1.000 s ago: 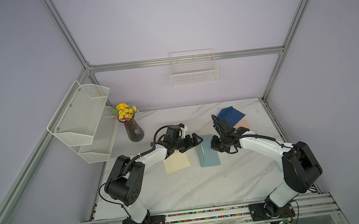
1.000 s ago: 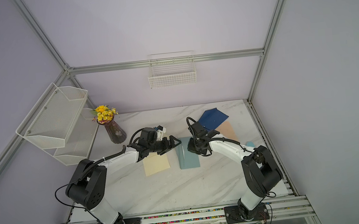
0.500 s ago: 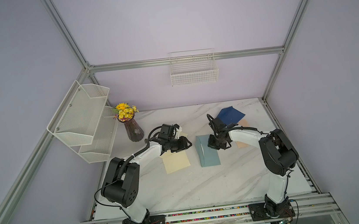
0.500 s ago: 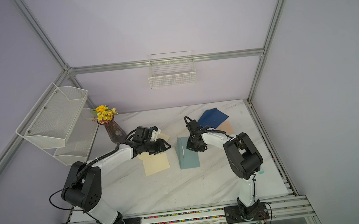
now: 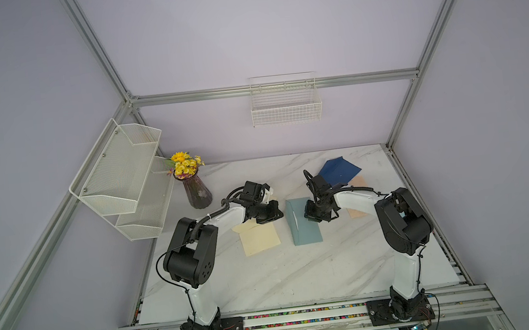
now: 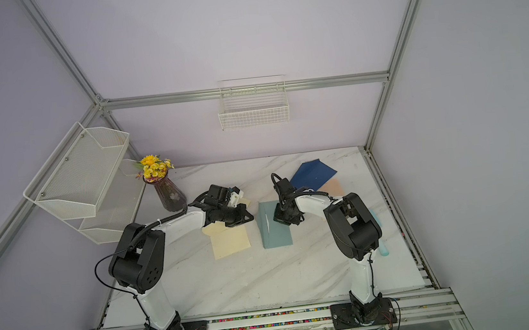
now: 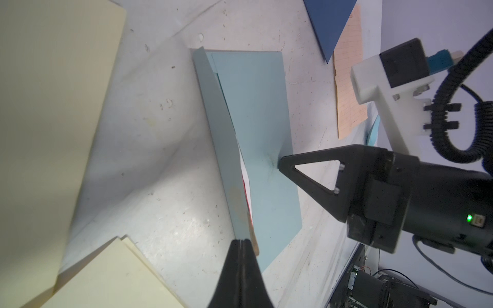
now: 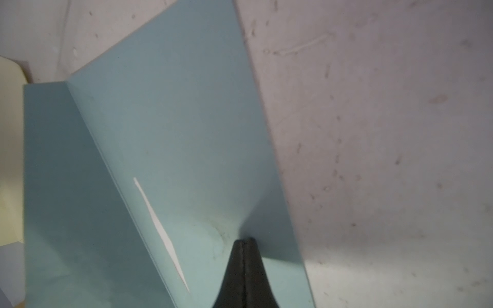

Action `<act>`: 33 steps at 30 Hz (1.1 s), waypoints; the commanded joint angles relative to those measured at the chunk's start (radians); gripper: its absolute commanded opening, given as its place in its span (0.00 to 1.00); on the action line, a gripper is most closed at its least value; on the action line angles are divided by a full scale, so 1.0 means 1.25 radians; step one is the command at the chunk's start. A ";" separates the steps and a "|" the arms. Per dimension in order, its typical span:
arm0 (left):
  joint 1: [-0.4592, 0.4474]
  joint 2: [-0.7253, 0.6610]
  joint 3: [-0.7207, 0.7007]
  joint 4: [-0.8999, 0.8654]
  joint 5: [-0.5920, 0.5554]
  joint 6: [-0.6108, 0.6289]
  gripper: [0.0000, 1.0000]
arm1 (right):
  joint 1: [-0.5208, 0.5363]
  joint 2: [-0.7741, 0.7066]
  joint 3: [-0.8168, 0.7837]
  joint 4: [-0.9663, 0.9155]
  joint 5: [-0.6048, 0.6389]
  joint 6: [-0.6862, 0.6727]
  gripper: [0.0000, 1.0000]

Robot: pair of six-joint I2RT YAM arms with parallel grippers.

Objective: Fold the letter paper in half and place it into the envelope
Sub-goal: Fold the envelope flap on the envelope.

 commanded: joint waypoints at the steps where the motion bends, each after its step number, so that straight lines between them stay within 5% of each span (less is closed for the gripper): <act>1: -0.024 0.018 0.046 0.045 0.031 -0.017 0.00 | 0.000 0.023 -0.015 0.002 -0.020 0.010 0.00; 17: -0.086 0.142 0.063 0.122 0.050 -0.078 0.00 | -0.005 -0.037 -0.036 0.028 -0.103 0.017 0.00; 27: -0.109 0.177 0.078 -0.003 -0.034 -0.021 0.00 | -0.011 -0.152 -0.060 0.005 -0.088 0.027 0.00; 33: -0.118 0.193 0.095 -0.060 -0.052 0.000 0.00 | -0.010 -0.125 -0.064 0.048 -0.141 0.026 0.00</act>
